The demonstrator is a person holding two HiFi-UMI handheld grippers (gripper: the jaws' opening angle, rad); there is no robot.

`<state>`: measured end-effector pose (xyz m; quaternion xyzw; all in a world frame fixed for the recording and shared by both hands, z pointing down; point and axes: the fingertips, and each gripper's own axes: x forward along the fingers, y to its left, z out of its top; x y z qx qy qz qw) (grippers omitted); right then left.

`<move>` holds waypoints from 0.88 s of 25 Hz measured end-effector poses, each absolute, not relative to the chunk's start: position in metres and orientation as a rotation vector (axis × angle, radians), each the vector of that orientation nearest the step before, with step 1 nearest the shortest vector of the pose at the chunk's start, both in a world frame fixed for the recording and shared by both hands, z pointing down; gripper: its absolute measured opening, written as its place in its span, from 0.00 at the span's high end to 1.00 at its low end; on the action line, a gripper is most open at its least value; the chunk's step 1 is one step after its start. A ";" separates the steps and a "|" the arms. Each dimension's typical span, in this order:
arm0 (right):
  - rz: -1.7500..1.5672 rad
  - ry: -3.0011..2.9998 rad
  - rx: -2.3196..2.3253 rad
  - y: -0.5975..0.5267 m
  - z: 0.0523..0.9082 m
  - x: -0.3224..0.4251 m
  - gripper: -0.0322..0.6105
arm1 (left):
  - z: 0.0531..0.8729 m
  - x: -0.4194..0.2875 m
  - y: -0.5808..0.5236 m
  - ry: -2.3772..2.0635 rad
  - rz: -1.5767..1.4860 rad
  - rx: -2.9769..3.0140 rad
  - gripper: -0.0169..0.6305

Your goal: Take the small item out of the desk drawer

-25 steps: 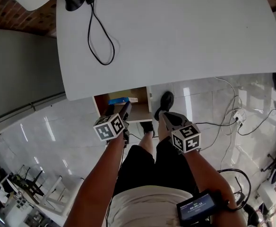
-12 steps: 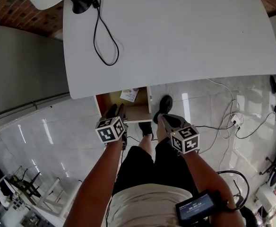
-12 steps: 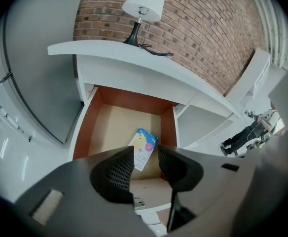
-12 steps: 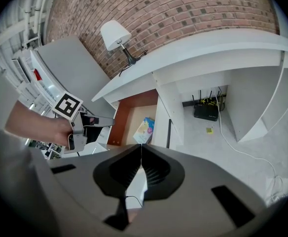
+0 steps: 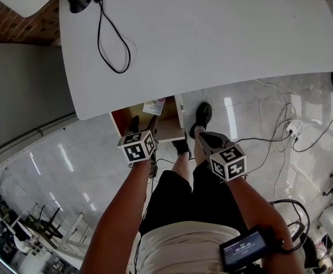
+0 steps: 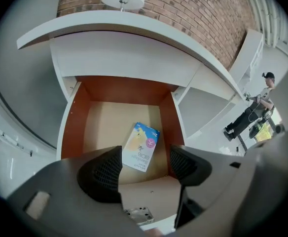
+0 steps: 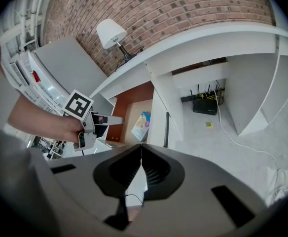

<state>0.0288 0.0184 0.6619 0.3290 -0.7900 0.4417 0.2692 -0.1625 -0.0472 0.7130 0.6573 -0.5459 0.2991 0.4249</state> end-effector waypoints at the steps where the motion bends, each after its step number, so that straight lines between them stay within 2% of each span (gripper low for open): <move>1: 1.195 -2.129 0.890 0.018 0.664 0.030 0.94 | 0.717 -0.162 -0.050 -1.364 0.755 1.644 0.51; 4: 1.204 -2.124 0.900 0.015 0.671 0.036 0.94 | 0.729 -0.158 -0.054 -1.342 0.807 1.651 0.50; 8: 1.222 -2.122 0.918 0.010 0.679 0.043 0.94 | 0.746 -0.151 -0.061 -1.301 0.900 1.675 0.41; 22: 1.305 -2.083 0.954 0.015 0.704 0.060 0.94 | 0.797 -0.144 -0.075 -1.206 1.112 1.701 0.34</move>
